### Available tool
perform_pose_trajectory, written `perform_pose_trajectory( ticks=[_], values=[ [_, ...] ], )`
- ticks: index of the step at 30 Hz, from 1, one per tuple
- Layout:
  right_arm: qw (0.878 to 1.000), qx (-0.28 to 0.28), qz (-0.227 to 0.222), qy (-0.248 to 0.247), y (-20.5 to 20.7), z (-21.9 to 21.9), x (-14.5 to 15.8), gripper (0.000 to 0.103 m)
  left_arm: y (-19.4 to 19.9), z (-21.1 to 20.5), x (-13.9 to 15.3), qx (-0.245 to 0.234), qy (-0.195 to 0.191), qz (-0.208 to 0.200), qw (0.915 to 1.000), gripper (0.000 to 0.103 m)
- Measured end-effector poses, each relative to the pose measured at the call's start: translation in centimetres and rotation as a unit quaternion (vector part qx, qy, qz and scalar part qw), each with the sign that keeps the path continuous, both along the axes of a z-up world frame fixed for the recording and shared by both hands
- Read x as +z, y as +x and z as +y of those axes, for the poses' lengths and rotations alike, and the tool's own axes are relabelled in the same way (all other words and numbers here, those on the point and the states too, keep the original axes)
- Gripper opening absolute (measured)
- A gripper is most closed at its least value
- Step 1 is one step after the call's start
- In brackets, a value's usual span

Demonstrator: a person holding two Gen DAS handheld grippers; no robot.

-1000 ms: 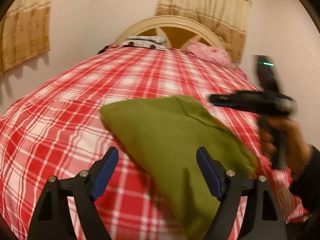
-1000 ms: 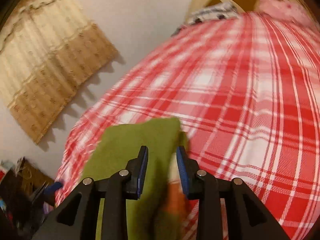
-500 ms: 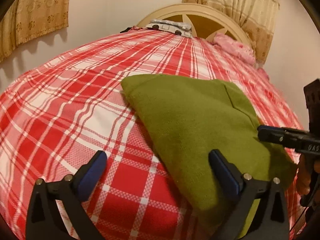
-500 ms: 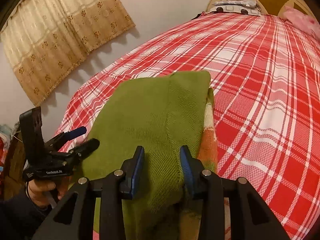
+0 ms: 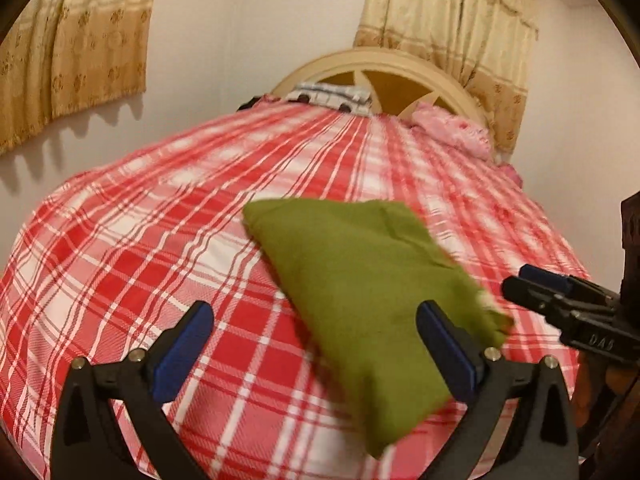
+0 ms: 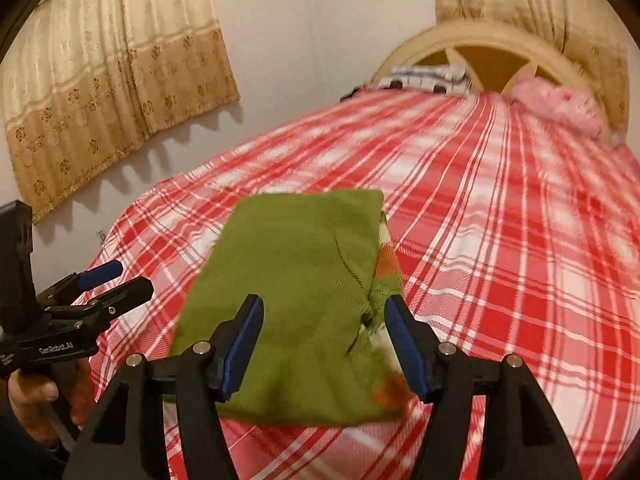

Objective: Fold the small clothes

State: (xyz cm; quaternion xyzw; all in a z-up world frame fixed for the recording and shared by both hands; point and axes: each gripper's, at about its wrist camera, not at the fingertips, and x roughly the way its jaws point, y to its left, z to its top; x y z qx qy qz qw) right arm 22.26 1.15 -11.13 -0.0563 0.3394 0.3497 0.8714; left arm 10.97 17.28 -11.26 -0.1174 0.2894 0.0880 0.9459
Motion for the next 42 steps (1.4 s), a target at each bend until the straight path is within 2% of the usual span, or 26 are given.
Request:
perform_pose_trajectory(
  ticks=[7,12,17,42],
  values=[
    [0.998,-0.034,-0.052,0.008,-4.1,-1.4,2.9,0.064,-2.0,-1.4,1.8,-0.018,0.002,-0.03,0.9994,0.103],
    [0.997,-0.056,-0.056,0.026,-5.5,-2.6,3.7,0.064,-3.0,-1.8,3.4,-0.024,0.002,-0.055,0.9982,0.103],
    [0.995,-0.06,-0.071,0.023,-6.9,-2.6,4.6,0.064,-3.6,-2.3,4.2,-0.029,0.005,-0.069,0.9972,0.103],
    [0.992,-0.068,-0.102,0.04,-10.1,-3.9,6.4,0.064,-4.9,-3.2,5.8,-0.038,0.008,-0.096,0.9946,0.103]
  ],
)
